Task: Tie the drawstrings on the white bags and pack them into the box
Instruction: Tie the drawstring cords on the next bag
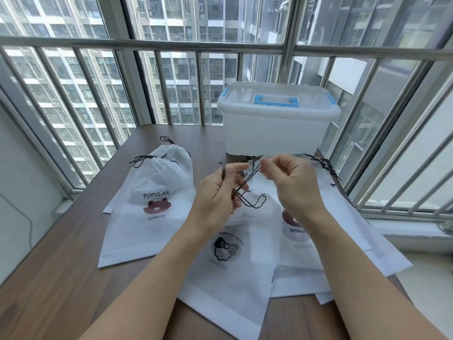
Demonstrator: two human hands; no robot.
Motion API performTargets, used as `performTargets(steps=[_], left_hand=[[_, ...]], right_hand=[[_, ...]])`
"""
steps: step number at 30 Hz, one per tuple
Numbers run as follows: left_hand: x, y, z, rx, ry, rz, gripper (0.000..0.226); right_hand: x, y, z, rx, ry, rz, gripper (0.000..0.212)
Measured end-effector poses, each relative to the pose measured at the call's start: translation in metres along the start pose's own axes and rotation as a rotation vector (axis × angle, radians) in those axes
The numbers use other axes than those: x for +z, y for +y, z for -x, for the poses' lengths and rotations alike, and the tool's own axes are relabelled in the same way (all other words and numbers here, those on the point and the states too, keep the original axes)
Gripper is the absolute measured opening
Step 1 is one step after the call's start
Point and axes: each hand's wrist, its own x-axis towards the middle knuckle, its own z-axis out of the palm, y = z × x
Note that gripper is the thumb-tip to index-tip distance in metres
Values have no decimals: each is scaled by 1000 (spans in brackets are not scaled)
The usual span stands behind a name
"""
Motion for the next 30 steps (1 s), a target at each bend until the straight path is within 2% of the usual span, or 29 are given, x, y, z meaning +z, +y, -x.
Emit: performTargets(steps=[2, 4, 6, 8, 10, 13, 16, 19, 21, 23, 24, 26, 27, 30], left_hand=[[-2, 0, 1, 82, 33, -82, 37], [-2, 1, 1, 160, 56, -164, 40], [-2, 4, 1, 145, 69, -175, 42], [-4, 9, -2, -58, 32, -4, 45], [-11, 16, -4, -293, -96, 225, 46], [-21, 21, -5, -461, -265, 558, 46], [-25, 21, -5, -518, -298, 765, 47], [-24, 19, -8, -518, -218, 829, 46], [-27, 17, -9, -520, -163, 966, 45], [-32, 19, -9, -505, -165, 1091, 43], [-34, 22, -9, -487, -174, 1098, 43], [-34, 25, -9, -408, -139, 922, 43], [-32, 25, -9, -309, -75, 714, 44], [-25, 16, -8, 172, 178, 34, 43]], right_hand=[[-2, -9, 0, 387, -30, -541, 29], [-4, -13, 2, 656, -116, -862, 34], [-3, -12, 5, 758, -178, -953, 37], [0, -11, 5, 796, -194, -968, 38], [0, -12, 5, 825, -207, -949, 38], [-3, -11, 6, 797, -215, -955, 35], [-4, -17, 7, 631, -287, -867, 27], [-4, -25, 12, 330, -398, -519, 22], [3, -24, 16, 157, -454, -210, 17], [11, -20, 20, 103, -483, 28, 12], [15, -18, 22, 108, -483, 64, 15], [19, -19, 25, 140, -468, -2, 32], [19, -19, 26, 145, -435, -36, 38], [16, -15, 22, 121, -306, -69, 32]])
